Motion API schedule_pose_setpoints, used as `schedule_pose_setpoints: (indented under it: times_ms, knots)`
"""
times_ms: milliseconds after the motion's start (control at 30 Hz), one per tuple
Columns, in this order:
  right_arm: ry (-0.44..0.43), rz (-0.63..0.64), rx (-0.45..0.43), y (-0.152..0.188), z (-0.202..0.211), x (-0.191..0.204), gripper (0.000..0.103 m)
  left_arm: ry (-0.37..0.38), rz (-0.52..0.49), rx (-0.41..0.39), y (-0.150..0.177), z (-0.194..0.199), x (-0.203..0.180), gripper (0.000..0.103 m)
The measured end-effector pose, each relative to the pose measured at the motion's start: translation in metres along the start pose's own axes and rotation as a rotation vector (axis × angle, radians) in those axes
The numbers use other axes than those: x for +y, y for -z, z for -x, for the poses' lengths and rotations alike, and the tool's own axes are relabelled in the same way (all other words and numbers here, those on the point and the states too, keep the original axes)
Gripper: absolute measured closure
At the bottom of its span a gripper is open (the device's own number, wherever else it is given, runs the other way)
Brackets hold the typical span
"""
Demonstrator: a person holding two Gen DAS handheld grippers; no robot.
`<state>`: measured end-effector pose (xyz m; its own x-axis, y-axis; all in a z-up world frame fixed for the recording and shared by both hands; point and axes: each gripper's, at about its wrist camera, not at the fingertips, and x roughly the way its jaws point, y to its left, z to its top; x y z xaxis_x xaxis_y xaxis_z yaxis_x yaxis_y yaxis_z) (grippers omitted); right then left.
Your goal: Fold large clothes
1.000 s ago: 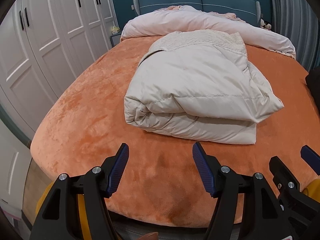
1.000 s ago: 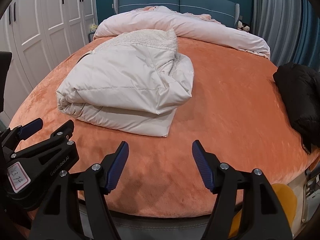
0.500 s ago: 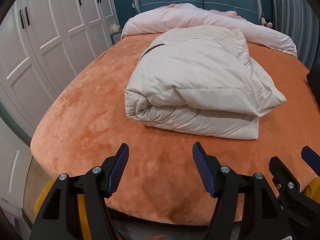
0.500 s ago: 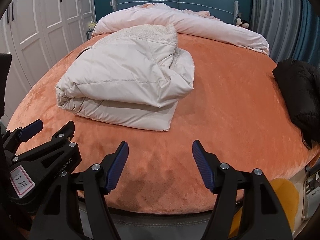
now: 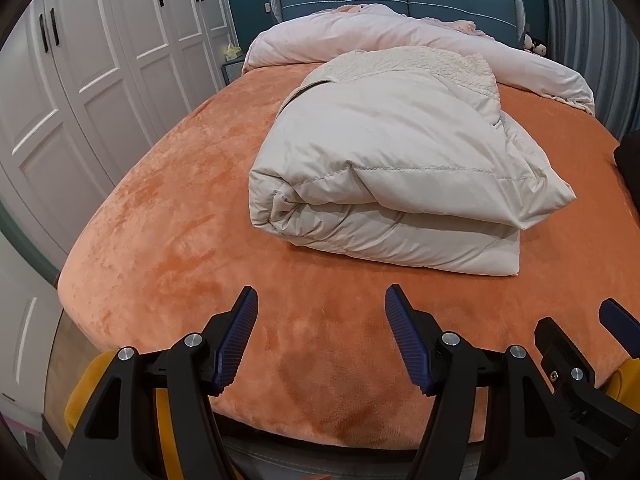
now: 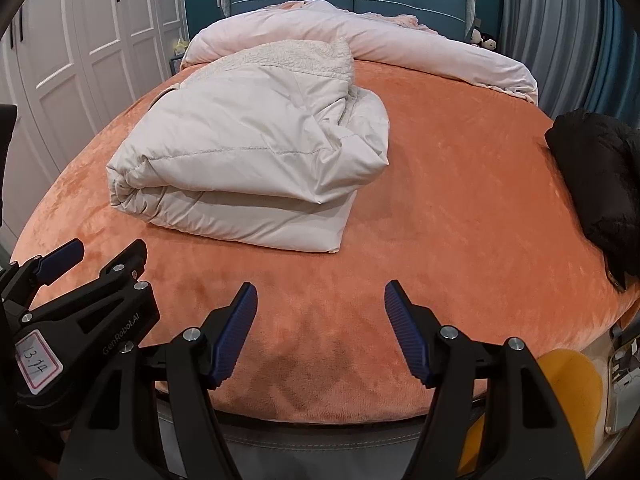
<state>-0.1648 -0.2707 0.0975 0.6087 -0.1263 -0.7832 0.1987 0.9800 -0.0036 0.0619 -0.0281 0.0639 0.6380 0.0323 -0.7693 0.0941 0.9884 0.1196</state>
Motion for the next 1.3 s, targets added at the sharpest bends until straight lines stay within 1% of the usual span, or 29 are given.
schedule_pose_setpoints:
  times_ms: [1300]
  knots:
    - [0.008,-0.002,0.003,0.0025,-0.0004,0.0015,0.039,0.000,0.013,0.017,0.0037,-0.0035,-0.0012,0.040]
